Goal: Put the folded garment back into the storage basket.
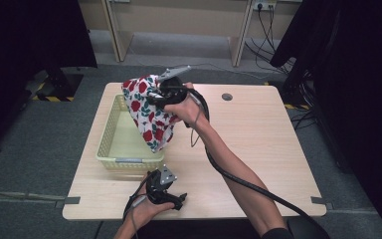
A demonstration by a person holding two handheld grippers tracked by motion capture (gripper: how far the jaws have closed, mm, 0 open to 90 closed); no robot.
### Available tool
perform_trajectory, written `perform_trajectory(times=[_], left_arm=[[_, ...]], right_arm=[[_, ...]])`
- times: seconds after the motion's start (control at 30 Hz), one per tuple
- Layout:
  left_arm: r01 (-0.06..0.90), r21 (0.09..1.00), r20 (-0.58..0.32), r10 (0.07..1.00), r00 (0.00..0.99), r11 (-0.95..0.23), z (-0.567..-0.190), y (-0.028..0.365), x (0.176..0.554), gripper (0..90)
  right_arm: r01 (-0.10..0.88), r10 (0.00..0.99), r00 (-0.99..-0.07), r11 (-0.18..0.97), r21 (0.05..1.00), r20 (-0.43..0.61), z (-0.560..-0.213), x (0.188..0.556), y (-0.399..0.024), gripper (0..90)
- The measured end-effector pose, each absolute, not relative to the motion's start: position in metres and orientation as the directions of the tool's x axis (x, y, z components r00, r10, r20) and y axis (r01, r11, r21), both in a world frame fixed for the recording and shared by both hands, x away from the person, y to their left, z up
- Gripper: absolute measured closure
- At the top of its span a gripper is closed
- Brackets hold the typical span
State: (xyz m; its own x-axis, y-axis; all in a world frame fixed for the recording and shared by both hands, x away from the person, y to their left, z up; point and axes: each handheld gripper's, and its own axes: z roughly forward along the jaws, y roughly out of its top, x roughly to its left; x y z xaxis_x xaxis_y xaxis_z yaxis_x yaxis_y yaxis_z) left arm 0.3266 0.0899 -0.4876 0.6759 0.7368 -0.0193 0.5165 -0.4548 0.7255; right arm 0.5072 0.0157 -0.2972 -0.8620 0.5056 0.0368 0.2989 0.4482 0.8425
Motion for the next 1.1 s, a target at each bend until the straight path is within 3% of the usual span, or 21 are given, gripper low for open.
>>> perform_trajectory(times=[0.93, 1.0, 1.1], left_arm=[[0.516, 0.724, -0.019, 0.735, 0.678, -0.458, -0.487, 0.09, 0.326, 0.0], [0.516, 0.724, -0.019, 0.735, 0.678, -0.458, -0.487, 0.09, 0.326, 0.0], [0.517, 0.724, -0.02, 0.735, 0.677, -0.456, -0.487, 0.09, 0.326, 0.0]], right_arm=[[0.444, 0.543, -0.824, 0.436, 0.783, 0.165, -0.371, 0.526, 0.074, 74.6], [0.461, 0.548, -0.818, 0.441, 0.77, 0.176, -0.379, 0.528, 0.074, 71.1], [0.491, 0.547, -0.814, 0.47, 0.733, 0.195, -0.388, 0.532, 0.074, 54.0]])
